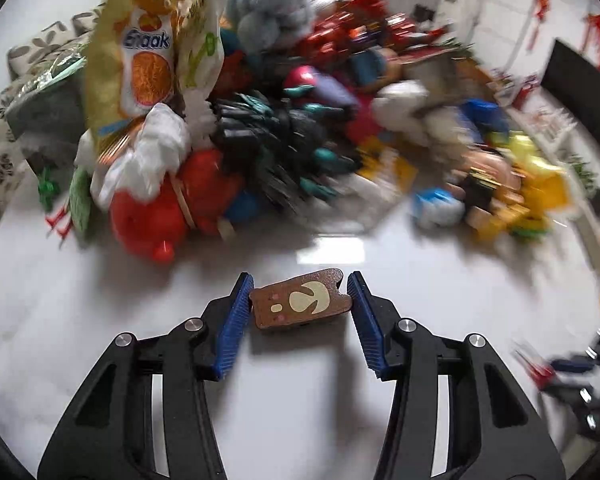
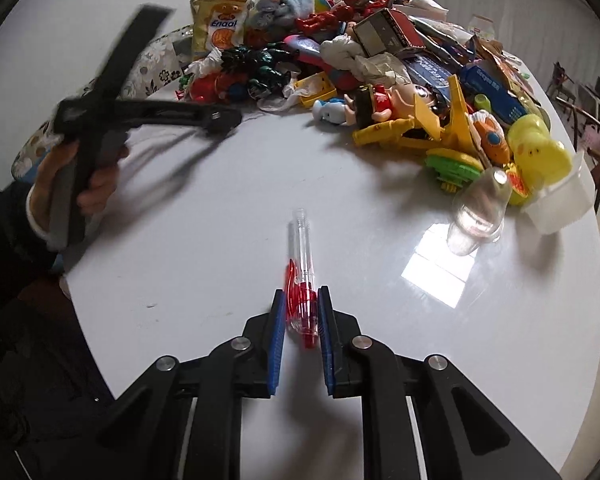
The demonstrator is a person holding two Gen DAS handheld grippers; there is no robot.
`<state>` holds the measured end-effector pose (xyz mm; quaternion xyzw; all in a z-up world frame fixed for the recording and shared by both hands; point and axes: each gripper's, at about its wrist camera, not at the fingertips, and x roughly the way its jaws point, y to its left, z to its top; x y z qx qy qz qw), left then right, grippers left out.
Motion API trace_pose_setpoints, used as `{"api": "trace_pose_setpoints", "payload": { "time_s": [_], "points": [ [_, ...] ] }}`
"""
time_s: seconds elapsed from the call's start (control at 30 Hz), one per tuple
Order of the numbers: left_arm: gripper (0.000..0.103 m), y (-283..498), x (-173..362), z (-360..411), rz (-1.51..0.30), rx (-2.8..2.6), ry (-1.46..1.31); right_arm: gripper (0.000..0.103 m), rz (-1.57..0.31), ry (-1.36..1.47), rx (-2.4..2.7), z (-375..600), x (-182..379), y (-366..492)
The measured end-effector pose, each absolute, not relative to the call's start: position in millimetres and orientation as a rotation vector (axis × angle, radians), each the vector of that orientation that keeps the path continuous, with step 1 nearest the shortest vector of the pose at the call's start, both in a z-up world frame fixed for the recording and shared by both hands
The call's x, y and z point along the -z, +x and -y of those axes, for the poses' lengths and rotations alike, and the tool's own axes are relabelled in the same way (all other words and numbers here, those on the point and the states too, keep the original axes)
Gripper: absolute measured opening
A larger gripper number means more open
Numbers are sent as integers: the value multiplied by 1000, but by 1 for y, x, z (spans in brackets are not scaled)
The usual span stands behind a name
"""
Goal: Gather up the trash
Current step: 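Grasp the brown wooden tile with left tool while right tool grasps the red-and-clear pen, then lower the wooden tile and pen into the bin and open both tools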
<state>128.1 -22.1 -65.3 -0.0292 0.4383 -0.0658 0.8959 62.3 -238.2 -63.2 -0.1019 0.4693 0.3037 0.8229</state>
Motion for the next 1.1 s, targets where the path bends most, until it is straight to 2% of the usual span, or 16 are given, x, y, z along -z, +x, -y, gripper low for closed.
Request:
{"api": "trace_pose_setpoints", "payload": {
  "time_s": [0.4, 0.63, 0.8, 0.83, 0.9, 0.93, 1.0, 1.03, 1.1],
  "points": [
    [48, -79, 23, 17, -764, 351, 81, 16, -944, 4, -731, 220, 22, -16],
    [48, -143, 54, 13, -839, 433, 171, 16, -990, 51, -815, 206, 15, -92],
    [49, -164, 104, 13, -961, 481, 210, 16, -1126, 13, -833, 189, 61, -132],
    [51, -164, 116, 13, -988, 477, 225, 18, -1152, 10, -823, 186, 75, -134],
    [76, -161, 146, 12, -1035, 464, 245, 52, -1212, 11, -806, 178, 114, -130],
    [78, -158, 163, 11, -1055, 455, 252, 53, -1225, 18, -791, 175, 131, -127],
    [78, -148, 190, 6, -1129, 444, 248, 40, -1277, 20, -769, 170, 167, -119],
    [78, -145, 196, 3, -1153, 421, 239, 38, -1299, 21, -749, 170, 176, -118],
    [78, -145, 190, -9, -1173, 395, 187, 37, -1273, 33, -751, 177, 164, -123]
  ]
}}
